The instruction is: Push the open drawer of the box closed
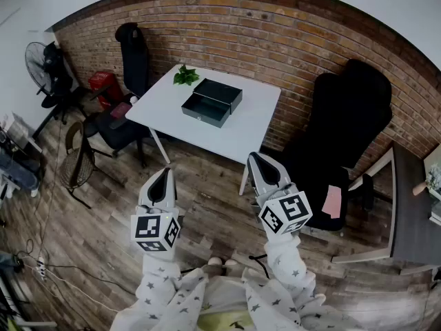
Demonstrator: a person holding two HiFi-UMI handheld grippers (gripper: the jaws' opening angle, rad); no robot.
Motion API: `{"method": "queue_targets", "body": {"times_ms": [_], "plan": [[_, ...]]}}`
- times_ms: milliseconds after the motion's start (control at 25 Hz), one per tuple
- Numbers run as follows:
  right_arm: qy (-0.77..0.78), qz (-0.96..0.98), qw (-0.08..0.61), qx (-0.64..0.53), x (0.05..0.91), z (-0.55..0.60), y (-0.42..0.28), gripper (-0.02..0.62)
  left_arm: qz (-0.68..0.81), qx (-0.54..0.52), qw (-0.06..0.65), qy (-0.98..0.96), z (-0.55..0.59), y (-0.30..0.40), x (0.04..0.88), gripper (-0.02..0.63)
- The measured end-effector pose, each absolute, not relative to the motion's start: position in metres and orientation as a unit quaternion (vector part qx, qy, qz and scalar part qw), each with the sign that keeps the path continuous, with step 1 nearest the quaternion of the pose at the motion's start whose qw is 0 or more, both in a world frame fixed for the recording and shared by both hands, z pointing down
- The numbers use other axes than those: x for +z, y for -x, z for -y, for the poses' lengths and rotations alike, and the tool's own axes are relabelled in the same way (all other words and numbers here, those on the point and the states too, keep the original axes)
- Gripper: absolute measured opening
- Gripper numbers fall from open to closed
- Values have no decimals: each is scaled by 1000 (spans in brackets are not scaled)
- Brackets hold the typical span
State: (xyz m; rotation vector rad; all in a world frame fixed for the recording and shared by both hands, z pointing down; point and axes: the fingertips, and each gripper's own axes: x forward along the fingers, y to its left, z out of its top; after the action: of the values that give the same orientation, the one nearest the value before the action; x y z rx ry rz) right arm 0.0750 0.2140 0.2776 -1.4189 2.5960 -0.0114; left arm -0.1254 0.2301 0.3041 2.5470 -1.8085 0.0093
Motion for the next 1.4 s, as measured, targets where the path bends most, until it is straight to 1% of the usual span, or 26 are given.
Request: {"method": "queue_targets", "body": {"times_ms": [160,360,880,1160,1400], "plan": [[480,-873,89,-5,280,-219,-79,-9,579,3,10,-815,-236,122,305,-3],[471,-876,102,-7,277,-222,-80,-8,581,6,12,-814,-239,121,306,-3],[467,-880,83,-36,311,-211,-84,-6,601,26,46,-797,-247,119,336,-3],[461,-883,74,-53,326,-191,-85,-5,604,34,60,-794,-224,117,346,-3],[468,-878,74,-62,338,-153,-86,-5,599,38,78,-796,-181,117,362,-3]]}}
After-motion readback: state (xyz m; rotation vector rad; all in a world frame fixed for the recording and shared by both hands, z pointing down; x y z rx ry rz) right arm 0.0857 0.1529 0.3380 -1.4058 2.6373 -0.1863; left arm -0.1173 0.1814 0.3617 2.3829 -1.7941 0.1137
